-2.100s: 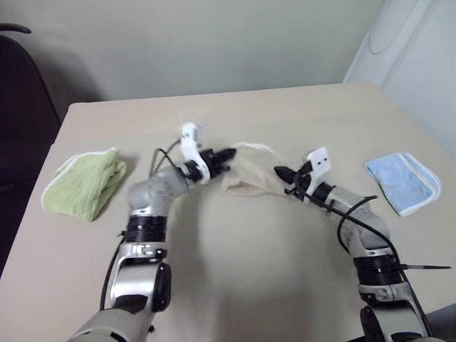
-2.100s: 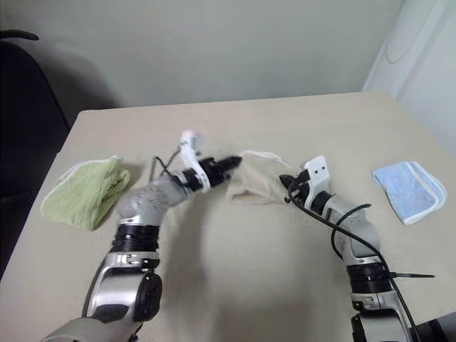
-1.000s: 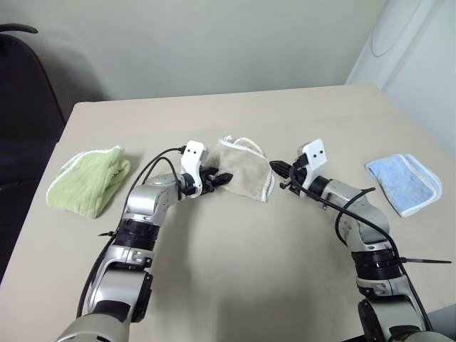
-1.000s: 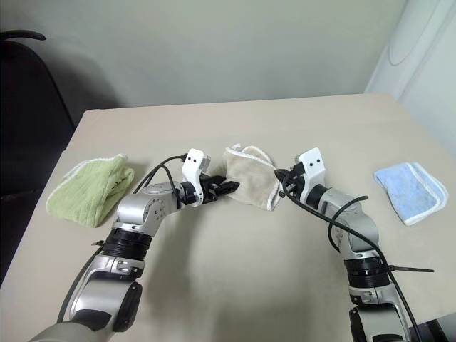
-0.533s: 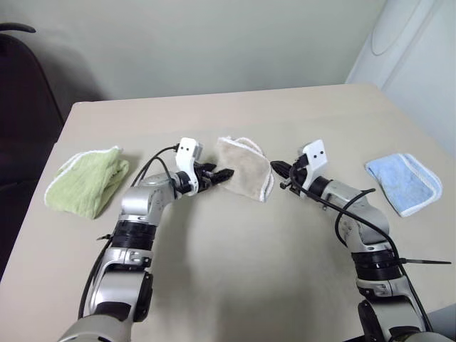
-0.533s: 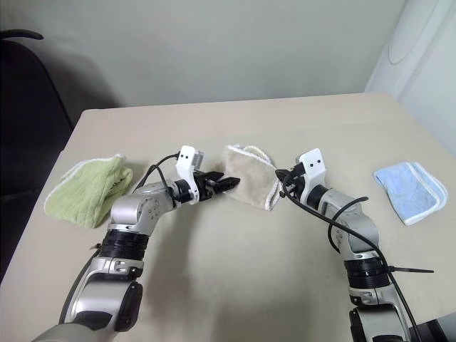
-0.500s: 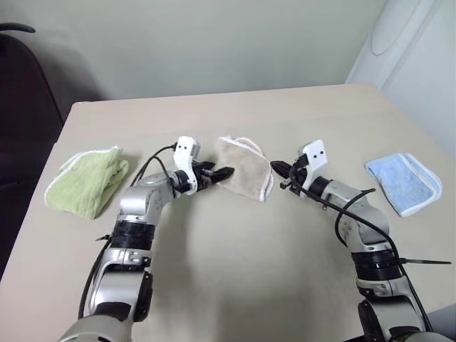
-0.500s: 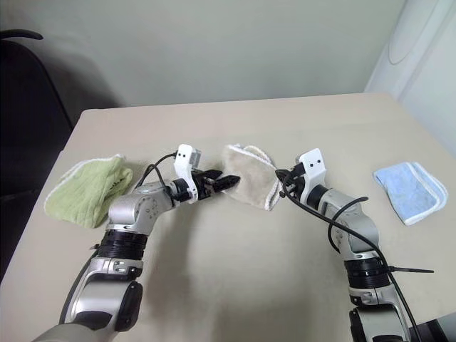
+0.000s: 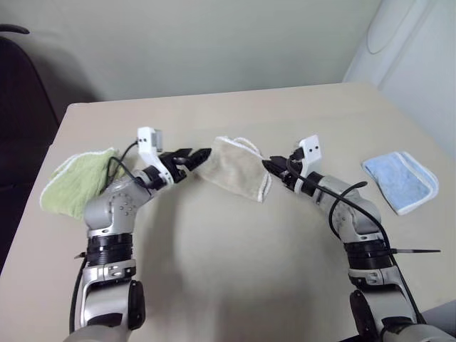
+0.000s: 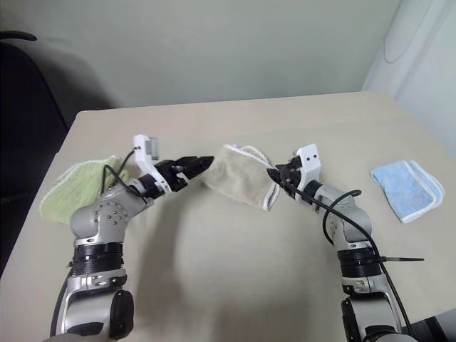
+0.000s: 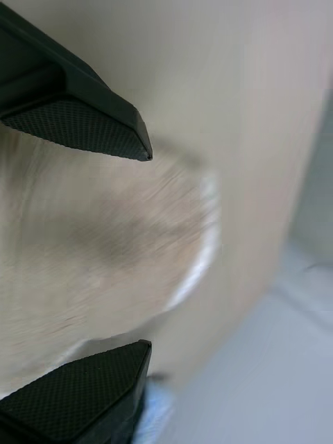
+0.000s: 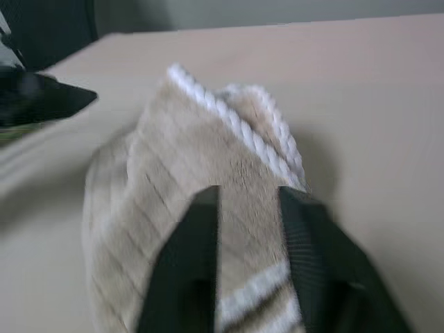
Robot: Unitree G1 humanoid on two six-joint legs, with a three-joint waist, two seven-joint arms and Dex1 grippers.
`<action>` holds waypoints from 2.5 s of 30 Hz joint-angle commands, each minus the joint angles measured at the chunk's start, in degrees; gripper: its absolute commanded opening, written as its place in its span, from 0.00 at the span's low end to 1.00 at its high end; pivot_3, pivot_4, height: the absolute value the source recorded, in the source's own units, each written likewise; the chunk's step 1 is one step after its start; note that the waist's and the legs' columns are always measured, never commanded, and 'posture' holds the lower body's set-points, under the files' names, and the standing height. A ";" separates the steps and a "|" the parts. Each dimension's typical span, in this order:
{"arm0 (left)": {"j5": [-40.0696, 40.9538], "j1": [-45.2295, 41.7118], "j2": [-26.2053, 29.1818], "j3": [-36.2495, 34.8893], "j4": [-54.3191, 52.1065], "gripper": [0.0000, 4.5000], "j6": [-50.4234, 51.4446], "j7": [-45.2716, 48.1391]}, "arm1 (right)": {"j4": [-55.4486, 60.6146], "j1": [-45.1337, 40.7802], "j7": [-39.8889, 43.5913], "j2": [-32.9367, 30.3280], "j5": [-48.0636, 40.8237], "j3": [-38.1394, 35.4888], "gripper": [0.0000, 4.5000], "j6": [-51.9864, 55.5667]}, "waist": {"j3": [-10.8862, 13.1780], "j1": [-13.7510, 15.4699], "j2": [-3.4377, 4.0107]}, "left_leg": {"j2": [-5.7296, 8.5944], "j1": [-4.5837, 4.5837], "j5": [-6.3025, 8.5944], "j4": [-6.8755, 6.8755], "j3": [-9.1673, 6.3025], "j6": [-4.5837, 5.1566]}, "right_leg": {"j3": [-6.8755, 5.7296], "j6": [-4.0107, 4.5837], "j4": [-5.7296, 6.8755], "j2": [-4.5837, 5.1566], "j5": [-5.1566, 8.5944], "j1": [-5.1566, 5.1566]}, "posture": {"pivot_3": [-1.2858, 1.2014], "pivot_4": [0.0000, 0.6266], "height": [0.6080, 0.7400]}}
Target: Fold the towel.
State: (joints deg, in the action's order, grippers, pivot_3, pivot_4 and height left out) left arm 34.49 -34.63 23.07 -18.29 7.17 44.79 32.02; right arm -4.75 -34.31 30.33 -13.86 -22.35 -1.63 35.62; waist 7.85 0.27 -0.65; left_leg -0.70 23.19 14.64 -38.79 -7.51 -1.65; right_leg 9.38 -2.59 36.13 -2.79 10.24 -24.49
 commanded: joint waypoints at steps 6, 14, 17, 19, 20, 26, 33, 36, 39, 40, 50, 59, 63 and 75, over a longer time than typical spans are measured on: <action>3.06 2.20 0.96 -3.44 -6.41 1.00 0.97 -4.06 | -19.95 -13.54 0.51 1.97 -1.84 -4.48 0.99 -0.86 | 0.00 0.02 0.00 | 0.00 0.25 -0.01 0.00 0.00 -0.02 | -0.02 0.10 0.03 0.02 0.03 -0.25 | 0.52 0.24 0.96; 4.73 4.77 0.96 -3.79 -9.19 1.00 1.85 -6.24 | -40.75 -23.09 4.00 2.84 1.07 -4.27 0.99 -6.17 | 0.00 -0.09 0.00 | -0.10 0.52 -0.06 0.22 -0.06 -0.11 | -0.01 0.00 0.25 0.02 -0.04 -0.71 | 0.52 0.24 0.96; 5.43 5.41 0.96 -3.89 -9.94 1.00 2.09 -6.85 | -44.21 -24.45 6.89 3.25 2.03 -3.31 0.99 -6.49 | 0.00 -0.13 0.00 | -0.14 0.64 -0.10 0.31 -0.06 -0.17 | -0.04 0.01 0.25 0.01 -0.05 -0.85 | 0.52 0.24 0.96; 5.85 6.10 0.84 -4.01 -10.36 1.00 2.32 -7.39 | -45.16 -24.86 9.18 3.84 2.10 -2.94 0.99 -5.71 | 0.00 -0.20 0.00 | -0.15 0.67 -0.10 0.33 -0.06 -0.17 | -0.04 0.01 0.24 0.01 -0.05 -0.88 | 0.52 0.24 0.96; 6.02 6.40 0.80 -3.99 -10.54 1.00 2.36 -7.59 | -45.43 -24.98 9.89 4.06 2.16 -2.89 0.99 -5.54 | 0.00 -0.27 0.00 | -0.15 0.66 -0.10 0.34 -0.05 -0.17 | -0.04 0.01 0.23 0.01 -0.04 -0.88 | 0.52 0.24 0.96; 6.98 8.08 0.45 -3.56 -12.32 1.00 2.94 -8.92 | -43.29 -24.03 14.64 5.26 1.70 -1.68 0.99 -2.06 | 0.00 -0.33 0.00 | -0.15 0.69 -0.11 0.27 -0.06 -0.19 | -0.06 0.06 0.25 0.02 -0.07 -0.86 | 0.52 0.24 0.96; 7.21 8.34 0.15 -2.77 -12.66 1.00 2.94 -10.18 | -46.23 -24.46 11.60 6.60 2.59 -3.32 0.79 -3.80 | 0.00 -0.44 0.00 | -0.16 0.67 -0.13 0.12 -0.06 -0.22 | -0.09 0.15 0.56 0.01 -0.06 -0.88 | 0.52 0.24 0.96; 7.15 8.45 0.13 -2.47 -12.69 1.00 2.94 -10.45 | -46.46 -24.37 10.82 6.50 2.01 -4.53 0.57 -4.30 | 0.00 -0.44 0.00 | -0.16 0.67 -0.13 0.02 -0.06 -0.22 | -0.10 0.19 0.69 0.01 -0.04 -0.89 | 0.52 0.24 0.96; 7.10 8.53 0.09 -2.19 -12.60 1.00 2.78 -10.62 | -45.92 -24.01 10.00 6.38 1.04 -6.19 0.34 -4.27 | 0.00 -0.43 0.00 | -0.16 0.67 -0.13 -0.05 -0.07 -0.22 | -0.12 0.21 0.75 0.01 -0.04 -0.88 | 0.52 0.24 0.96; 7.14 8.55 0.11 -2.14 -12.60 1.00 2.74 -10.67 | -45.82 -23.96 9.91 6.41 1.02 -6.49 0.26 -4.21 | 0.00 -0.42 0.00 | -0.16 0.67 -0.13 -0.07 -0.07 -0.22 | -0.12 0.21 0.76 0.01 -0.03 -0.88 | 0.52 0.24 0.96; 7.82 8.34 -0.17 -1.69 -12.67 1.00 2.95 -11.37 | -19.44 -11.77 1.54 5.66 -11.05 -18.04 0.00 6.78 | 0.00 -0.10 0.00 | -0.11 0.69 -0.15 -0.19 -0.08 -0.25 | -0.21 0.22 0.72 0.01 -0.02 -0.81 | 0.52 0.24 0.96; 7.95 7.93 -0.24 -0.86 -11.37 1.00 3.31 -10.51 | 2.20 -6.21 -17.05 -8.17 -22.59 -38.75 0.00 14.86 | 0.00 0.44 0.00 | -0.01 0.65 -0.17 -0.33 -0.06 -0.22 | -0.12 0.26 0.71 0.05 0.03 -0.67 | 0.52 0.24 0.96; 7.25 6.24 -0.59 0.62 -9.07 1.00 2.90 -9.48 | -1.28 -4.84 -21.93 -17.01 -23.57 -46.33 0.00 16.21 | 0.00 0.36 -0.01 | -0.02 0.37 -0.16 -0.23 -0.03 -0.20 | -0.02 0.03 0.72 0.04 0.02 -0.48 | 0.52 0.24 0.96; 5.87 2.78 -2.72 3.09 -4.52 1.00 1.42 -8.23 | -26.88 -0.49 -25.44 -25.11 -14.03 -45.92 0.43 5.39 | 0.04 -0.18 0.15 | -0.02 -0.27 -0.04 0.29 0.28 0.02 | 0.28 -0.31 0.73 0.06 0.19 -0.20 | 0.52 0.24 0.96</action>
State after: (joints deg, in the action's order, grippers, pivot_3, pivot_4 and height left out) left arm 40.55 -30.88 20.18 -14.77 3.14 47.75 23.42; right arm -33.36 -34.53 3.59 -36.86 -36.67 -47.94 42.79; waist 7.89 0.09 -0.50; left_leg -0.73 22.92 14.60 -38.49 -7.23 -1.63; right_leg 9.66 -2.91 36.85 -2.74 10.43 -24.69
